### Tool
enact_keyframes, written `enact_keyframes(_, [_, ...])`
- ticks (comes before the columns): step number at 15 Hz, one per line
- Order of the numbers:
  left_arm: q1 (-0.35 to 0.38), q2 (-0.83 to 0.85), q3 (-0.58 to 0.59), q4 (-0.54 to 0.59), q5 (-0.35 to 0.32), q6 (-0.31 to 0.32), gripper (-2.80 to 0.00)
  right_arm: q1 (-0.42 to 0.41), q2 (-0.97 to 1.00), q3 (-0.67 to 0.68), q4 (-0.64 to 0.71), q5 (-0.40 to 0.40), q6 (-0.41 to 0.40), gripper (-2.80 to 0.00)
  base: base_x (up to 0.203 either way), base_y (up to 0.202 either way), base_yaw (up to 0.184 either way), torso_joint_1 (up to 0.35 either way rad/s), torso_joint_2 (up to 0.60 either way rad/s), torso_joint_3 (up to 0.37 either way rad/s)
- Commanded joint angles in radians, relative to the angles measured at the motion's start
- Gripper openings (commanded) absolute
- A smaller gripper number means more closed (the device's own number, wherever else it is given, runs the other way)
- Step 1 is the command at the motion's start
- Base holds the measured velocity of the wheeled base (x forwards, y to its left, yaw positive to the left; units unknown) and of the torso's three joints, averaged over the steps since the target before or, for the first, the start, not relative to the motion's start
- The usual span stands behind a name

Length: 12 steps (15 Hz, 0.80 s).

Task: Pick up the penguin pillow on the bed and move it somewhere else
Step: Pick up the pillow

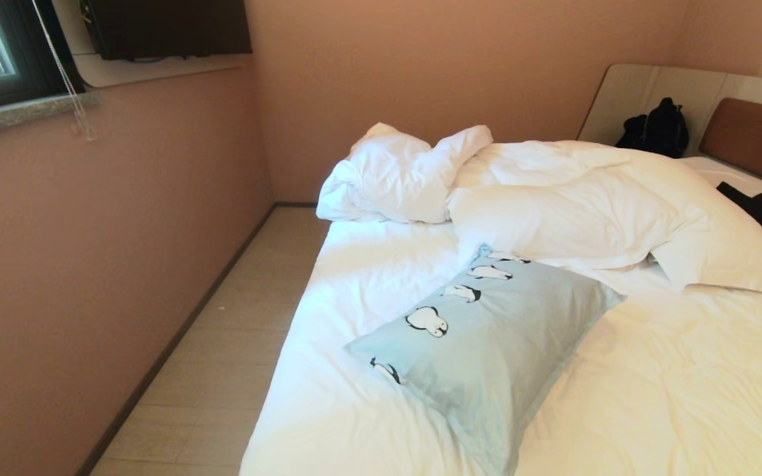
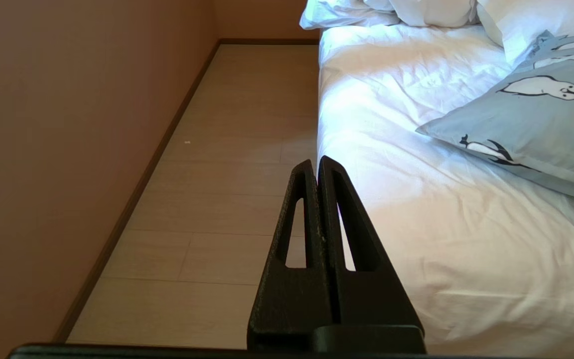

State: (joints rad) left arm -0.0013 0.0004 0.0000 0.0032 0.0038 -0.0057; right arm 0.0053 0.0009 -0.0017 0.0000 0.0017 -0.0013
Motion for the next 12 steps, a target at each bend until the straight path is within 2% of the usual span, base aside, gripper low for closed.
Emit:
enact_keyframes(1, [0.000, 0.000, 0.002, 0.000, -0.001, 0.000, -2.80, 0.001, 0.002, 0.000, 0.000, 0.001, -0.005, -2.80, 0.000, 0.000, 0.000, 0.000, 0.00, 0.000])
enact_keyframes(10, [0.001, 0.000, 0.002, 0.000, 0.001, 0.000, -2.80, 0.001, 0.001, -0.008, 0.014, -0.002, -0.016, -2.80, 0.000, 0.000, 0.000, 0.000, 0.00, 0.000])
enact_keyframes(12, [0.000, 0.000, 0.002, 0.000, -0.001, 0.000, -2.80, 0.001, 0.003, -0.048, 0.044, 0.003, -0.031, -2.80, 0.000, 0.000, 0.000, 0.000, 0.00, 0.000])
